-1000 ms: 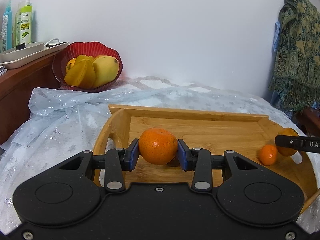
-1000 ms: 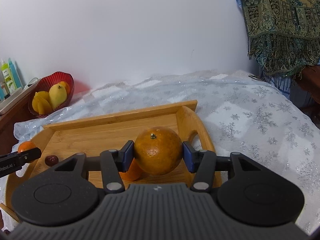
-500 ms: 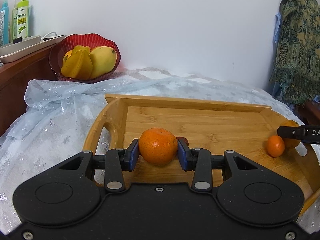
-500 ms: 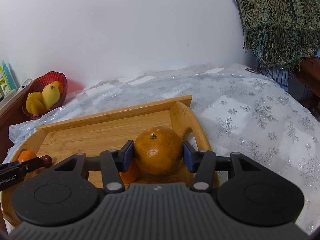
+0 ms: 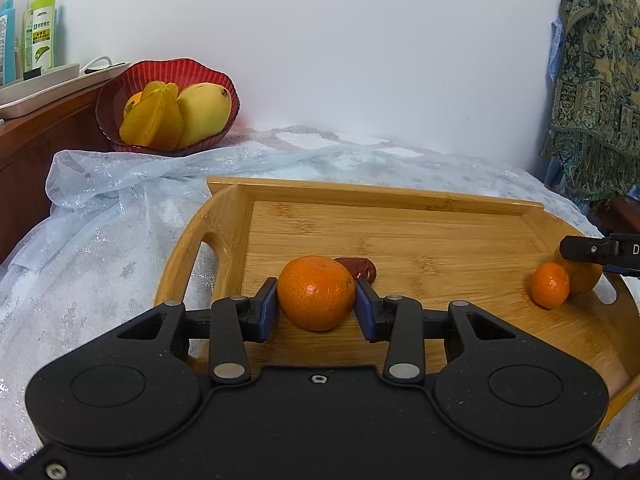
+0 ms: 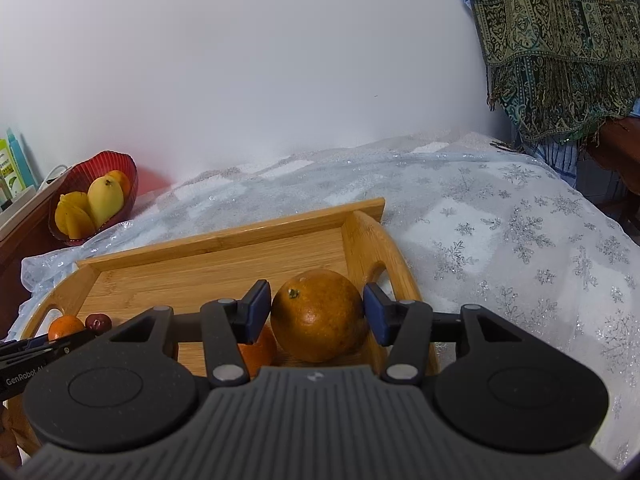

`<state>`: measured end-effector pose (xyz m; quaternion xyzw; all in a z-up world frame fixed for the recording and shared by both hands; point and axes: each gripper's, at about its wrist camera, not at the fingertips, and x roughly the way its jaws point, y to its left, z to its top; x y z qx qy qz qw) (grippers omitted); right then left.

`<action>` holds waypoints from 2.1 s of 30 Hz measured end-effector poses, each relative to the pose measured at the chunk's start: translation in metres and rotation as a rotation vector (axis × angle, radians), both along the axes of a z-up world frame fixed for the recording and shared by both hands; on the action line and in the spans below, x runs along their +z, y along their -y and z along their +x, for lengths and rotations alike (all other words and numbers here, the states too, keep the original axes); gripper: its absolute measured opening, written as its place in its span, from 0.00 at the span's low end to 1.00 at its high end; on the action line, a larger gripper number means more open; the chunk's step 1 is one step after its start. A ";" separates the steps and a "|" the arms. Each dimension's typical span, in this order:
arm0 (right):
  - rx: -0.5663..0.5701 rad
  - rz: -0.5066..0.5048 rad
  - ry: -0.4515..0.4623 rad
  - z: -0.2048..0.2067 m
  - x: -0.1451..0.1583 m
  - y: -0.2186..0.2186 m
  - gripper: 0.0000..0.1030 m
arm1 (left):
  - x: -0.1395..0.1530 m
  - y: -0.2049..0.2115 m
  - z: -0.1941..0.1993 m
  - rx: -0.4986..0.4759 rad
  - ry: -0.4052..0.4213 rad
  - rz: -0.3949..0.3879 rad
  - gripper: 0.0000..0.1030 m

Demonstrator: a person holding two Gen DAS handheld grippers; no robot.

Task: Organize fruits
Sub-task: 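Carry the mandarin with the left tool while the right tool carries the orange onto the tray, then open the left tool releasing the mandarin while the right tool releases the orange on the tray, then move both tools back toward the dark purple fruit and green fruit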

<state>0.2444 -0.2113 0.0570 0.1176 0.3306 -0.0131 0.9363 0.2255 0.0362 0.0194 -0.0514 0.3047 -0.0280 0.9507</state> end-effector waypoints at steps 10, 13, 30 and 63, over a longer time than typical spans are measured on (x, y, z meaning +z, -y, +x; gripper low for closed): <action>-0.003 0.023 -0.012 -0.001 0.002 0.004 0.57 | 0.004 0.004 -0.008 -0.014 0.009 0.001 0.45; -0.006 0.037 -0.016 -0.003 0.002 0.006 0.57 | 0.005 0.005 -0.010 -0.018 0.010 0.002 0.52; 0.017 0.053 0.063 -0.017 0.021 0.011 0.88 | 0.016 0.009 -0.038 -0.049 0.053 -0.001 0.93; 0.134 -0.086 0.246 -0.166 0.018 -0.053 1.00 | 0.023 -0.002 -0.161 -0.159 0.192 0.008 0.99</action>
